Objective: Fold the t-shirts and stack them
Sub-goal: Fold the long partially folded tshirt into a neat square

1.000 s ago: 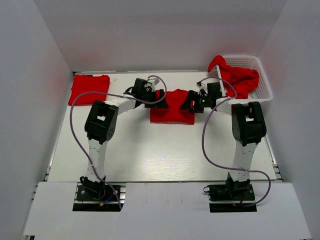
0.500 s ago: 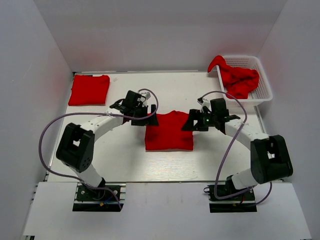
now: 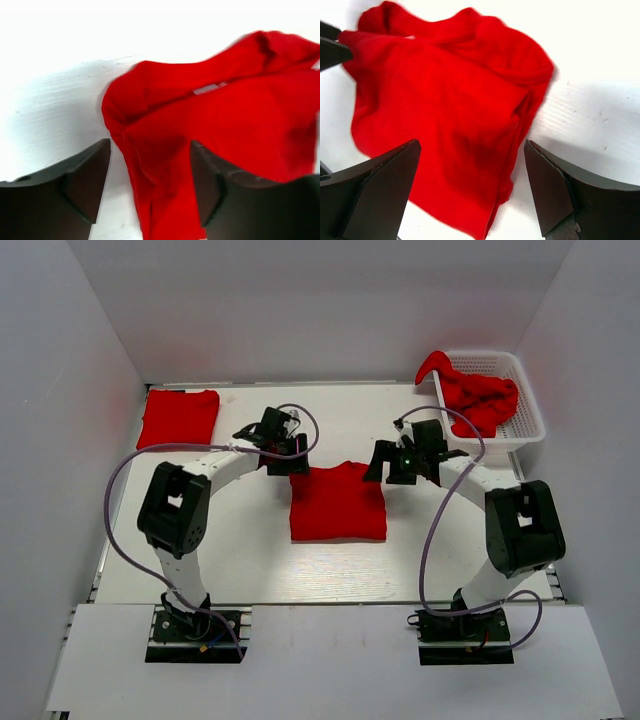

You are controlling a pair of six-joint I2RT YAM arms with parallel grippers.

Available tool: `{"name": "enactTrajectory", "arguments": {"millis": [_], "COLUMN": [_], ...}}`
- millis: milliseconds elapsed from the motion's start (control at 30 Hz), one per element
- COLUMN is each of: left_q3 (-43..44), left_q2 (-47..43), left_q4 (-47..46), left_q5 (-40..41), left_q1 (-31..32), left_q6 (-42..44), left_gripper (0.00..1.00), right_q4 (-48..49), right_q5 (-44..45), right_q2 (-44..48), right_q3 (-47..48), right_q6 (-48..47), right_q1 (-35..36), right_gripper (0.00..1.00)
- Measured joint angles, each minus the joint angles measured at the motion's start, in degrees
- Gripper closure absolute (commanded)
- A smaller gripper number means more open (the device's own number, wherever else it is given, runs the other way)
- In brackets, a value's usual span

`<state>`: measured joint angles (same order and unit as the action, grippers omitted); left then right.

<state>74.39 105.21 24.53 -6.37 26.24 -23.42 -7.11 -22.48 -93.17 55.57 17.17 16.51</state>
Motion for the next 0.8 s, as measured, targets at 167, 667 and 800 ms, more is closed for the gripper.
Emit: {"name": "enactTrajectory", "arguments": {"millis": [167, 667, 800], "left_q3": [0.4, 0.5, -0.3], "left_q2": [3.8, 3.8, 0.4], "left_q4": [1.0, 1.1, 1.2], "left_q5": [0.0, -0.8, -1.3], "left_q1": [0.0, 0.0, 0.1], "left_q6": [0.3, 1.3, 2.3], "left_gripper": [0.60, 1.00, 1.00], "right_q4": [0.0, 2.3, 2.5], "right_q5": [1.4, 0.5, 0.2], "right_q2": [-3.9, -8.6, -2.9], "right_q3": [2.2, 4.4, 3.3], "right_q6": [0.5, 3.0, 2.4], "right_q1": [0.0, 0.1, 0.1], "right_gripper": [0.14, 1.00, 1.00]}}
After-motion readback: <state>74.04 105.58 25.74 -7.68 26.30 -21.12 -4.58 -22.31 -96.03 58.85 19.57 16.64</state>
